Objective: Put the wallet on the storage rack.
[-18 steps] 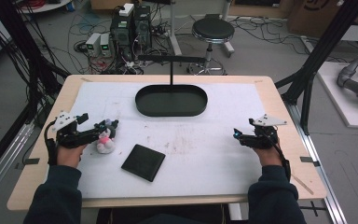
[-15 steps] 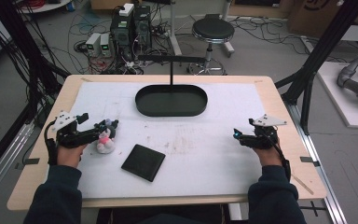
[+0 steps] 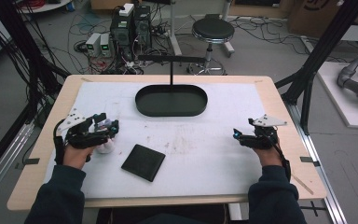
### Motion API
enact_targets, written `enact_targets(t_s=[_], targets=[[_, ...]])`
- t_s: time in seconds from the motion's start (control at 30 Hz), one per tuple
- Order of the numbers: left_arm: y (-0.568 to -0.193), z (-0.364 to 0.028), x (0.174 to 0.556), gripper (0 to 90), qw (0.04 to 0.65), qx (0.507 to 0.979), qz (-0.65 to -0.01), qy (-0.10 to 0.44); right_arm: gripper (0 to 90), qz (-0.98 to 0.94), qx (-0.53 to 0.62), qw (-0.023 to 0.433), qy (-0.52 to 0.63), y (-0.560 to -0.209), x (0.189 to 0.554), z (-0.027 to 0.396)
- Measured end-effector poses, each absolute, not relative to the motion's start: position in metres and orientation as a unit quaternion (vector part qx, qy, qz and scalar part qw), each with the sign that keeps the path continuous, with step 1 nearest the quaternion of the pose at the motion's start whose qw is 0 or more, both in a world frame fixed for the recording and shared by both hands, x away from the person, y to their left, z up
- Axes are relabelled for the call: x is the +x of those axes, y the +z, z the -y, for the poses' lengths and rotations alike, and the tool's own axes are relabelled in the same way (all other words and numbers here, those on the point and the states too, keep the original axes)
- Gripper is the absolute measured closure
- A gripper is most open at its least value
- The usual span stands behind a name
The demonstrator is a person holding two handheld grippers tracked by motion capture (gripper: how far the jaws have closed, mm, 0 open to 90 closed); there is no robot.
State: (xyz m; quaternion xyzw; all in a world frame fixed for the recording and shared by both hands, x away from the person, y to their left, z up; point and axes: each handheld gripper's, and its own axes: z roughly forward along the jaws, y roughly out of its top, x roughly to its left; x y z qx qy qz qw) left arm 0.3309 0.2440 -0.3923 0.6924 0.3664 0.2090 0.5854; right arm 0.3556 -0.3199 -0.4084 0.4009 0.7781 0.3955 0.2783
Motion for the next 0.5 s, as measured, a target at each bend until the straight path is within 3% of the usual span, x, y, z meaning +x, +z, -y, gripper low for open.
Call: enact_targets(t_s=[0.27, 0.5], targets=[[-0.406, -0.204, 0.330, 30.4, 0.560, 0.763, -0.302, 0.116, 24.2, -0.782, 0.397, 0.280, 0.390, -0.408, 0.353, 0.316], [-0.428, -0.178, 0.335, 31.0, 0.482, 0.815, -0.305, 0.098, 24.2, -0.784, 0.393, 0.279, 0.391, -0.408, 0.353, 0.313]])
